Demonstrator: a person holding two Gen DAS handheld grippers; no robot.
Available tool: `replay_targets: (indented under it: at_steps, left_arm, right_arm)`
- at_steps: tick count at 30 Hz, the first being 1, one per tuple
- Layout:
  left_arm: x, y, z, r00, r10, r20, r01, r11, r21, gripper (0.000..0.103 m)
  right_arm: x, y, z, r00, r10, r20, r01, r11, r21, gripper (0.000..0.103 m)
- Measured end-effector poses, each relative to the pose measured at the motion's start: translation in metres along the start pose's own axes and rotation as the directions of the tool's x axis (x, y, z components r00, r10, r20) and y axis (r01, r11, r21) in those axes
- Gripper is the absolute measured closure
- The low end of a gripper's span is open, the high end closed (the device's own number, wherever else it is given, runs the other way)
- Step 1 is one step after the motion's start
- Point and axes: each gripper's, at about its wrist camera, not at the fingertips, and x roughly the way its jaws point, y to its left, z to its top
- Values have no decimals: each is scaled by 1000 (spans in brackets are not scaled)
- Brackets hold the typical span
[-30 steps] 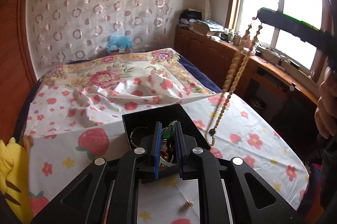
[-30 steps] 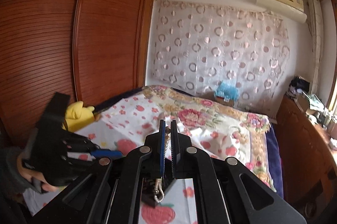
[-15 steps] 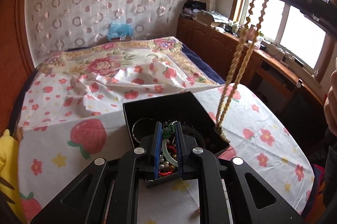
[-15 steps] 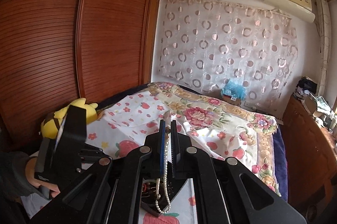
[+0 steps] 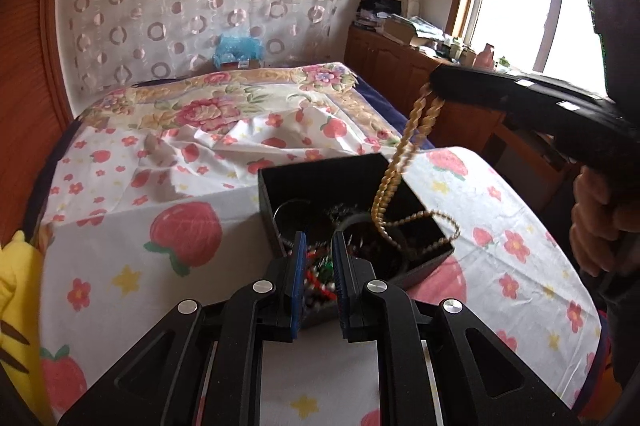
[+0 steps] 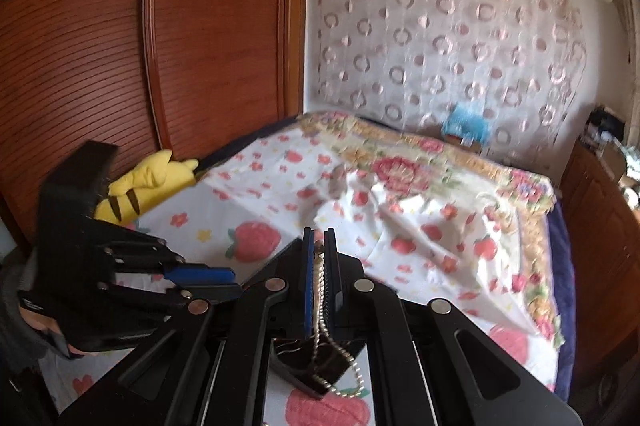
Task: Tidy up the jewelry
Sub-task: 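Release the pendant into the box with the left gripper while the right lowers the chain in, then grasp the gold ring with the right gripper while the left reaches toward the flower earring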
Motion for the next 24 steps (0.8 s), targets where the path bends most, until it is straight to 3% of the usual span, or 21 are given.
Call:
replay_targets:
  at_steps: [5,6,7,9,17,22,24]
  left_arm:
    - [-6,-1,-12,1000,3,-14,-3,1000,6,91]
    - [-7,-1,-15,1000,-2,-18,2,1000,2,90]
    - [-8,-2,-17,1000,-4,-22,4,1000,1,90]
    - [-9,-4,-23,999,-13,-31,13,1000,3,89]
    - [-7,-18,-47,996,-41,-76,42,999,16,84]
    - [-4,-22,-59,995,-33,-98,36,999,21,84]
    - [-4,-22,-61,994,-34,-105,36,999,17,84]
  right_arm:
    - [24,-1,-18,998,0,-65,1,1000,25,95]
    - [24,-2,-20,998,1,-71,1,1000,30,86]
    - [24,-3,-22,997,1,-71,1,999,36,70]
    - [20,-5,-26,998,-3,-63,7,999,52,61]
    - [-11,-7,-68,995,-39,-93,46,996,72,61]
    - [-11,10,-106,985,-4,-171,16,997,71,61]
    - [-8,16,-118,982,12,-190,2,997,73,67]
